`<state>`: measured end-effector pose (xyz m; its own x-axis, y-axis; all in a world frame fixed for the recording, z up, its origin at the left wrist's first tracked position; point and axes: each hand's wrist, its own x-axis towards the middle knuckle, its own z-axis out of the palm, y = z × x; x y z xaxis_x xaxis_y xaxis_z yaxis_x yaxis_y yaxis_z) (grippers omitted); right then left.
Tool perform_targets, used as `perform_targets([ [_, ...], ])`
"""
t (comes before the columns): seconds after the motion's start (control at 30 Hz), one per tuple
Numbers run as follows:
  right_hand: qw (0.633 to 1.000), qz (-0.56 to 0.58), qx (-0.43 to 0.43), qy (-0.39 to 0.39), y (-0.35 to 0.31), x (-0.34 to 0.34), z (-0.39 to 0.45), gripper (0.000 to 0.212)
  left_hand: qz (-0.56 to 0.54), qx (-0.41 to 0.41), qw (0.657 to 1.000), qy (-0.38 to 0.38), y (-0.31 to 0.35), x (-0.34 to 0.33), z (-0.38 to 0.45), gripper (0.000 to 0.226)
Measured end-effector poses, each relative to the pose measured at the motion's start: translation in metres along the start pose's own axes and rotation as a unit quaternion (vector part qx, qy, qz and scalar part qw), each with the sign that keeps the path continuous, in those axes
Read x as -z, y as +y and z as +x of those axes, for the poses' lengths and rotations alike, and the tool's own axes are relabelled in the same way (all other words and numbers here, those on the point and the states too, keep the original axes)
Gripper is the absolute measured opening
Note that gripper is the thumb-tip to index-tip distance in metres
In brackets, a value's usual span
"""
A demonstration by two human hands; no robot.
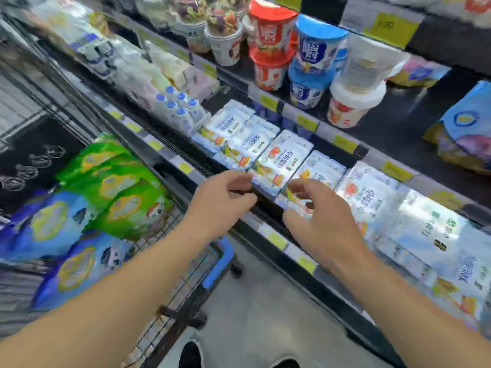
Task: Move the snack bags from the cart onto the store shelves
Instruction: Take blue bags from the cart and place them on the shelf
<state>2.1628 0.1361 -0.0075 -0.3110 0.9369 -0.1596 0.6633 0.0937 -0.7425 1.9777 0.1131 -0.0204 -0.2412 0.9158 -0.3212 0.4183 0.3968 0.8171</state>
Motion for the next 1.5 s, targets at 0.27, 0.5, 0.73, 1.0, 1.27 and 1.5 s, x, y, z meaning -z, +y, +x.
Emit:
perform_targets([
  [0.27,0.984,-0.042,0.129,-0.112,-0.097,-0.136,0.000,0.046,0.025,0.051,0.993,0.101,-0.106,0.130,-0.057,0.031],
  [0.5,0.963,-0.105,0.156,-0.194,-0.149,-0.234,-0.005,0.047,0.070,0.124,0.980,0.138,-0.200,0.216,-0.094,0.035],
  [0.73,0.956,-0.125,0.151,-0.218,-0.177,-0.311,-0.011,0.045,0.311,0.213,0.925,0.051,-0.271,0.243,-0.102,0.038],
  [1.0,0.952,-0.165,0.087,-0.241,-0.166,-0.355,-0.008,0.049,0.348,0.218,0.911,-0.039,-0.298,0.236,-0.092,0.023],
  [1.27,0.971,-0.108,-0.012,-0.214,-0.130,-0.359,-0.011,0.059,0.287,0.124,0.944,-0.106,-0.286,0.240,-0.095,0.019],
  [1.5,0.972,0.019,-0.075,-0.223,-0.105,-0.338,-0.005,0.016,0.203,0.008,0.976,-0.079,-0.269,0.249,-0.101,0.015],
])
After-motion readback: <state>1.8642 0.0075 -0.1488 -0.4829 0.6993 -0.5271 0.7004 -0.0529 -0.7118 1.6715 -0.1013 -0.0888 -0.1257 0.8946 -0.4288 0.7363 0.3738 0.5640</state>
